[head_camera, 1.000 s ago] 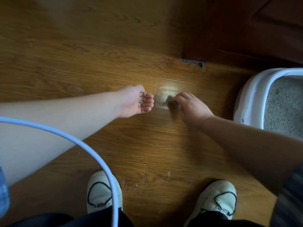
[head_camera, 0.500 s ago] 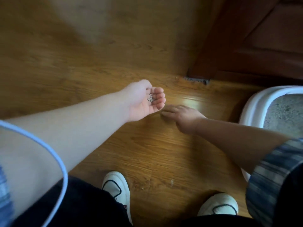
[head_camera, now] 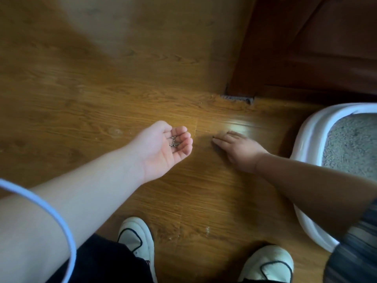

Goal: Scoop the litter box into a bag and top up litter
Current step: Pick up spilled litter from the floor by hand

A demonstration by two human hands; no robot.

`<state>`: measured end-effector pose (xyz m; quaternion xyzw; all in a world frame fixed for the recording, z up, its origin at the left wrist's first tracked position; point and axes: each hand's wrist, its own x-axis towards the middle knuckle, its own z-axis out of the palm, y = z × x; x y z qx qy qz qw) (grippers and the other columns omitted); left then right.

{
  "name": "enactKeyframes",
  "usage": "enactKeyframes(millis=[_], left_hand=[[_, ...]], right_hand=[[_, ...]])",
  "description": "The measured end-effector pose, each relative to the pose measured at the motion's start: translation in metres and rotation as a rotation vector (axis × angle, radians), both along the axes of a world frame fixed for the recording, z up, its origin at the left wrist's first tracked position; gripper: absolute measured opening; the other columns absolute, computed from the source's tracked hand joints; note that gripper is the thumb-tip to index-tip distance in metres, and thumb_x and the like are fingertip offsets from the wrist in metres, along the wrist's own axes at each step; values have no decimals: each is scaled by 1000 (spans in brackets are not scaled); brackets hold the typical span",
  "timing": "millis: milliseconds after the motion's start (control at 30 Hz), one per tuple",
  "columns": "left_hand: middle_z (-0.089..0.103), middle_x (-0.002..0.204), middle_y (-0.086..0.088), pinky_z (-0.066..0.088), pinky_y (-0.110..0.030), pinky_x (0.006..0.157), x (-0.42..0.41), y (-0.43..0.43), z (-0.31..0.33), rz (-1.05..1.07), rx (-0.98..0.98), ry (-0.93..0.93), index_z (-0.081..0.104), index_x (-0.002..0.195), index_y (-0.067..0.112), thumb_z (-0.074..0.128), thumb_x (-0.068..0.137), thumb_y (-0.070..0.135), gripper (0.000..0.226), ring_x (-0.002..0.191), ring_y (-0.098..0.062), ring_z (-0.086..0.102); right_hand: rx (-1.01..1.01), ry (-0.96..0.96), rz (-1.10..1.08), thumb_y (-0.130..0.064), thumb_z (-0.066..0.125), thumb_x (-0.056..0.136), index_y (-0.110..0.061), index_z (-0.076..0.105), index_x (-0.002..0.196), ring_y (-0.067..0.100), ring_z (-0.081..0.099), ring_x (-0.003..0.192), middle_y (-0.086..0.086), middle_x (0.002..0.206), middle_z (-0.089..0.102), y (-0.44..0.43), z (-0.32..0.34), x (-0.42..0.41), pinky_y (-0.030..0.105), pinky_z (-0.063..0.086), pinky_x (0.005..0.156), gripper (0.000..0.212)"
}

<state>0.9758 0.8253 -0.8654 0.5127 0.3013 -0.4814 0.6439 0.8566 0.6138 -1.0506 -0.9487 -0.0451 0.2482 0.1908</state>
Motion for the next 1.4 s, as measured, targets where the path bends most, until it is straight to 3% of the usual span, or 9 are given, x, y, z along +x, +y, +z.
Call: enactKeyframes(millis=[100, 233, 400, 600, 767, 1033, 1233, 1400], left_hand=[[63, 81, -12, 57, -33, 64, -6, 5, -5, -23, 42, 3, 63, 93, 1, 36, 98, 13, 29, 73, -23, 63], [62, 80, -12, 58, -32, 64, -9, -4, -7, -5, 60, 11, 62, 93, 0, 35, 99, 13, 30, 73, -23, 63], [63, 81, -13, 58, -33, 65, -10, -13, -9, -19, 62, 15, 62, 94, -1, 35, 99, 12, 30, 75, -25, 63], [63, 80, -13, 59, -33, 68, -15, -11, -11, -61, 62, 46, 62, 94, -1, 35, 100, 13, 31, 76, -24, 63], [64, 79, -12, 59, -34, 68, -12, -2, -12, -34, 59, 55, 62, 95, 0, 35, 100, 15, 31, 75, -23, 65], [66, 85, -16, 61, -37, 74, -8, 7, -7, 6, 8, 76, 63, 97, -3, 34, 100, 15, 34, 80, -27, 67], [68, 91, -18, 61, -38, 78, -4, 12, -11, 20, 18, 55, 64, 101, -5, 33, 99, 14, 36, 84, -30, 69], [68, 95, -19, 60, -40, 82, -5, 14, -16, 53, 66, 20, 64, 104, -6, 33, 100, 15, 38, 91, -32, 69]], right_hand=[[-3, -35, -16, -17, 46, 96, -41, 17, 155, 19, 19, 150, -12, 164, 16, -4, 4, 5, 41, 27, 120, 71], [28, -13, -8, -32, 43, 101, -38, 14, 157, 13, 10, 152, -14, 166, 10, 4, -1, 11, 43, 25, 122, 64], [44, -14, 28, -26, 49, 101, -31, 33, 154, 18, 26, 143, -8, 159, 28, 9, -5, 5, 40, 43, 109, 55], [89, -135, -9, -17, 55, 99, -23, 59, 132, 22, 44, 119, -1, 137, 51, 16, -9, 15, 36, 48, 99, 34], [46, -152, 29, -9, 66, 90, -27, 63, 117, 20, 48, 107, -4, 122, 55, 16, -17, 19, 38, 54, 86, 33], [-12, -105, 57, -8, 60, 90, -27, 63, 113, 22, 51, 106, -4, 114, 56, 22, -9, 29, 40, 54, 86, 30], [135, -92, -218, -7, 59, 93, -16, 73, 106, 25, 59, 103, 2, 108, 63, 25, 5, 35, 40, 51, 90, 21], [293, -269, -458, -7, 69, 88, -11, 77, 92, 21, 65, 93, 1, 99, 71, 25, 49, 46, 33, 50, 90, 9]])
